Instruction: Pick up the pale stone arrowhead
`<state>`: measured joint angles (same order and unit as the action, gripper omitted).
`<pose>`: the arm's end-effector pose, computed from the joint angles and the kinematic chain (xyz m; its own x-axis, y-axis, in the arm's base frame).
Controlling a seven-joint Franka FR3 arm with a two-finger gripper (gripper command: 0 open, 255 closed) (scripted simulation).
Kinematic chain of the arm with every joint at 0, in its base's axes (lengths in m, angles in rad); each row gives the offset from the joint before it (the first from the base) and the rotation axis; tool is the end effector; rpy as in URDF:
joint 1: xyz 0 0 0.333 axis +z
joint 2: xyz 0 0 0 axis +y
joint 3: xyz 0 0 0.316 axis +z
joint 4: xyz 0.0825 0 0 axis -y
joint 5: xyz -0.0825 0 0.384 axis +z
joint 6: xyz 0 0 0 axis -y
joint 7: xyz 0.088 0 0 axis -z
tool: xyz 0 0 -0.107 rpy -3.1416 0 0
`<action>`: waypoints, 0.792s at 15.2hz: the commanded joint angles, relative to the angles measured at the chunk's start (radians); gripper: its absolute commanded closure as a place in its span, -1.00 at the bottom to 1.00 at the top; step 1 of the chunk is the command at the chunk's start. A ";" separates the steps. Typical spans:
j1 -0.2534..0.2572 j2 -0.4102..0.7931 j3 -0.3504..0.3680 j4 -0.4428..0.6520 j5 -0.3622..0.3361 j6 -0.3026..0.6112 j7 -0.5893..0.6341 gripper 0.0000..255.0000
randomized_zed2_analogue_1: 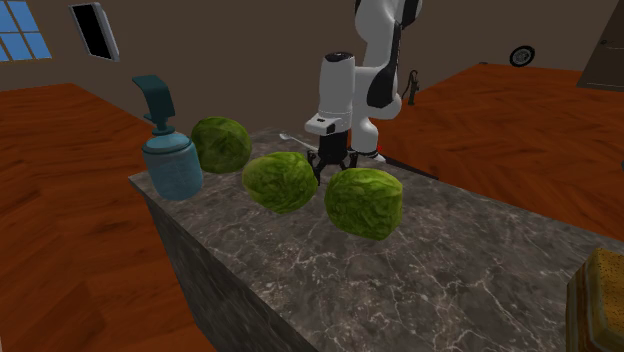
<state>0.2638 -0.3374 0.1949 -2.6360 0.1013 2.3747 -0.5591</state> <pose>0.3691 0.1807 0.3621 0.5886 0.8057 0.0669 0.8060 -0.5912 0.0287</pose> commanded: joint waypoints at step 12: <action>0.001 -0.037 -0.005 0.024 0.002 -0.062 -0.002 1.00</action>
<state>0.2643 -0.3669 0.1898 -2.6183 0.1023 2.3268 -0.5624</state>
